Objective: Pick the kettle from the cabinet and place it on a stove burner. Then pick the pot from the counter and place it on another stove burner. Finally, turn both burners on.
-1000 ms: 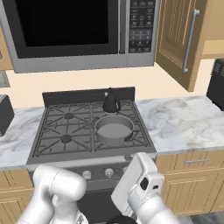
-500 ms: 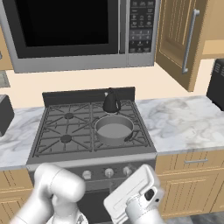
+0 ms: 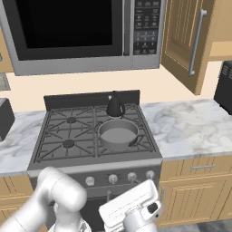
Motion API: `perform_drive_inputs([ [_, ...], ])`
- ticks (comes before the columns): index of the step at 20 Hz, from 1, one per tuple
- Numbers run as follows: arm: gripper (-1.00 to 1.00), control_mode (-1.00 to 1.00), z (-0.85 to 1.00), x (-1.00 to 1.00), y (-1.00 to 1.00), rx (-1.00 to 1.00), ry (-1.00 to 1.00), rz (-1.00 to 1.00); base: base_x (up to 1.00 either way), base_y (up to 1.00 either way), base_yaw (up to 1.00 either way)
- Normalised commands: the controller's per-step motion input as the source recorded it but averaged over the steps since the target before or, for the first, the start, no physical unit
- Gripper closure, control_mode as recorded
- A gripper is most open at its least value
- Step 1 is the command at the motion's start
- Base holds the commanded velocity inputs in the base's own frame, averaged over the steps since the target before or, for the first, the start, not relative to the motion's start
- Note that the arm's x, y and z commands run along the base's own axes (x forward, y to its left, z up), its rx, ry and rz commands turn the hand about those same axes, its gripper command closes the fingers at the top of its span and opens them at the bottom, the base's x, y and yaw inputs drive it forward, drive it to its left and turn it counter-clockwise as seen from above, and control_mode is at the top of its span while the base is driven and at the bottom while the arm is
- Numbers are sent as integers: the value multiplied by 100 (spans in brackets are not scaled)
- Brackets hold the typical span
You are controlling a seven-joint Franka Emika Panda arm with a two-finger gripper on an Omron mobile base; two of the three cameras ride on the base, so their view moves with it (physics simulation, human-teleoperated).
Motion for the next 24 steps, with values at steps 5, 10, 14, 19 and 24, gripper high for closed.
perform_drive_inputs([
  [5,-100,-100,-25,3,0,25,10,0,0,0,0],
  [10,-100,-100,-19,16,15,18,5,0,0,0,0],
  [14,-100,-100,-1,22,22,2,2,0,0,0,0],
  [19,-100,-100,-12,6,6,2,6,0,0,0,0],
  [24,-100,-100,-25,23,2,0,9,0,0,0,0],
])
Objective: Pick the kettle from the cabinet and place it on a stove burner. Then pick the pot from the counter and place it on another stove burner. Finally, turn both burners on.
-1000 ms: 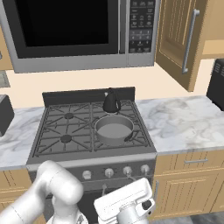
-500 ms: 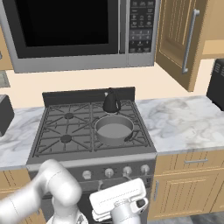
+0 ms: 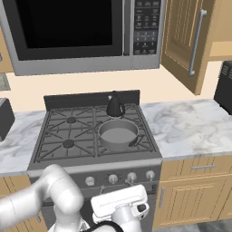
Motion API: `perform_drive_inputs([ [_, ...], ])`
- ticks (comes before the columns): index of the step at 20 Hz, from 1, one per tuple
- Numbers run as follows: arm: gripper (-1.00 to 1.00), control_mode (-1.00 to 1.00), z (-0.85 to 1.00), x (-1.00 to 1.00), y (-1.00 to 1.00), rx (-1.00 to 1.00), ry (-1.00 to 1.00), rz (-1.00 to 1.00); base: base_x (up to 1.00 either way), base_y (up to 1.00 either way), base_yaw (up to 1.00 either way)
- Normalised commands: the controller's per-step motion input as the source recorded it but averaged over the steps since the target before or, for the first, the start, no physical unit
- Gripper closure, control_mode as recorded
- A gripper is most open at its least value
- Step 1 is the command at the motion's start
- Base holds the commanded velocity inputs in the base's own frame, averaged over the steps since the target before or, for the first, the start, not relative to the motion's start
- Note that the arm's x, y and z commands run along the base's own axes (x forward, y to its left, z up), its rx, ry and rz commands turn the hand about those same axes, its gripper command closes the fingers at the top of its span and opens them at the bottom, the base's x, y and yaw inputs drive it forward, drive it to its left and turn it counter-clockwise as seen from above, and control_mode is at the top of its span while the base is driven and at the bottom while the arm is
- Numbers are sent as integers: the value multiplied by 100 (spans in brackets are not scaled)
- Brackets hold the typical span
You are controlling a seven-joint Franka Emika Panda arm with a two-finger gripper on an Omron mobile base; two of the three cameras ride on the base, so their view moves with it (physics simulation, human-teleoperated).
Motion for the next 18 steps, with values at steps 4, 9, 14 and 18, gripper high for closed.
perform_drive_inputs([
  [4,-100,-100,-26,26,1,0,7,0,0,0,0],
  [9,-100,-100,-33,20,0,0,4,0,0,0,0],
  [14,-100,-100,-30,6,0,-2,2,0,0,0,0],
  [18,-100,-100,-22,15,0,-1,0,-1,0,0,0],
])
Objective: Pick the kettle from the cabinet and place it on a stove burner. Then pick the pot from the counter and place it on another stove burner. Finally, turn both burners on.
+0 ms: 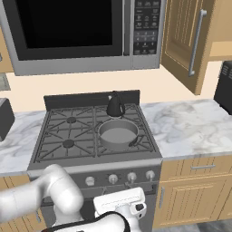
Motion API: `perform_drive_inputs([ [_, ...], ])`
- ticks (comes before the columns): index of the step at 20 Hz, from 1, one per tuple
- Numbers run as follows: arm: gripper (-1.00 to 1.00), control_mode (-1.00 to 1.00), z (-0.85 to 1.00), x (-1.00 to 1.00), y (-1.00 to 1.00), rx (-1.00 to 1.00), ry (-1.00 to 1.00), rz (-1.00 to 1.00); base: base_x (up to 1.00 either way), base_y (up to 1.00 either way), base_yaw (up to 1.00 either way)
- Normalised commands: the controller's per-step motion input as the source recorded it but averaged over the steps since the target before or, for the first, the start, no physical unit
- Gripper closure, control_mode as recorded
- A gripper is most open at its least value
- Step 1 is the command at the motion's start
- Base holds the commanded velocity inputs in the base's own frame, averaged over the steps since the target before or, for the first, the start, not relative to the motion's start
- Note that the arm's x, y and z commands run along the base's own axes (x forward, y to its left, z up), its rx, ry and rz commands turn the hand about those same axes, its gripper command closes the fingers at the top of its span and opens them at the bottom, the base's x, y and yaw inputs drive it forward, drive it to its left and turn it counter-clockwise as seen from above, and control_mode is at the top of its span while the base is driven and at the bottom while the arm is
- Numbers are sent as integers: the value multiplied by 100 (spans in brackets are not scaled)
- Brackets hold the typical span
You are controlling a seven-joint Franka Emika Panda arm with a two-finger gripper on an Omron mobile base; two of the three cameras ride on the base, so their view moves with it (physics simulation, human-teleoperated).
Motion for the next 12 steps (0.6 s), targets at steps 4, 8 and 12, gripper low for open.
perform_drive_inputs([
  [4,-100,-100,-18,19,0,-1,0,-5,0,0,0],
  [8,-100,-100,-20,18,0,0,0,-6,0,0,0],
  [12,-100,-100,-18,14,0,-1,0,-5,0,0,0],
])
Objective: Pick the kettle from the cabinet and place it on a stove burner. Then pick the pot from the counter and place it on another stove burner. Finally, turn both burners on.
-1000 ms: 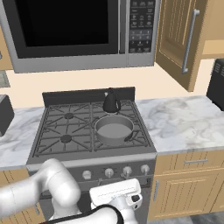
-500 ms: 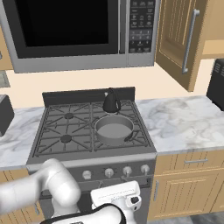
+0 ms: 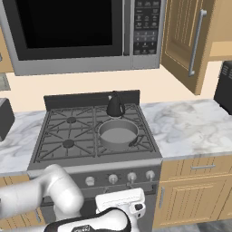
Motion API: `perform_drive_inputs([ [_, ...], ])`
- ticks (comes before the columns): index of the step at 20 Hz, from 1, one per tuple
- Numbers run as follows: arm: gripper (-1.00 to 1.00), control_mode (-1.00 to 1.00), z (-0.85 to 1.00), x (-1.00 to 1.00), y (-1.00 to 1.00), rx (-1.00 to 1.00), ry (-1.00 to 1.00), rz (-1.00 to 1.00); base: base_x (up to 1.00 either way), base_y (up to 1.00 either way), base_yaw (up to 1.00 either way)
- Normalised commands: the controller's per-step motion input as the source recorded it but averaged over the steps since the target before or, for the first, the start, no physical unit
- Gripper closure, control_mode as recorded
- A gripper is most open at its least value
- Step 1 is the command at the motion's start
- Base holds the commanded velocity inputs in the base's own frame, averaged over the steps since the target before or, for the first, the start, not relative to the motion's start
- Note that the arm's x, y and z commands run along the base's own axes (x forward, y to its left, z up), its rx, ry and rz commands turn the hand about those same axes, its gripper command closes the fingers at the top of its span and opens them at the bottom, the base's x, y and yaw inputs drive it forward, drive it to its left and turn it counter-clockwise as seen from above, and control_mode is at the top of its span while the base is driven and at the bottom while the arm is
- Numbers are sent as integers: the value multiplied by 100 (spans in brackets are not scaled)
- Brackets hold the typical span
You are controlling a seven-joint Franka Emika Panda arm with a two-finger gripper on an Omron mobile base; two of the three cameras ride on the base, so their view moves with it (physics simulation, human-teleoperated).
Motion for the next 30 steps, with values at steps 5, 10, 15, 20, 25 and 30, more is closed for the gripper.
perform_drive_inputs([
  [5,-100,-100,-19,16,0,-2,0,-3,0,0,0],
  [10,-100,-100,-18,14,0,-6,0,-1,0,0,0],
  [15,-100,-100,-12,20,-1,-7,-1,0,0,0,0],
  [20,-100,-100,-7,22,-6,-3,0,0,0,0,0],
  [25,-100,-100,-16,18,-9,-3,0,0,0,0,0],
  [30,-100,-100,-22,19,-8,-2,0,0,0,0,0],
])
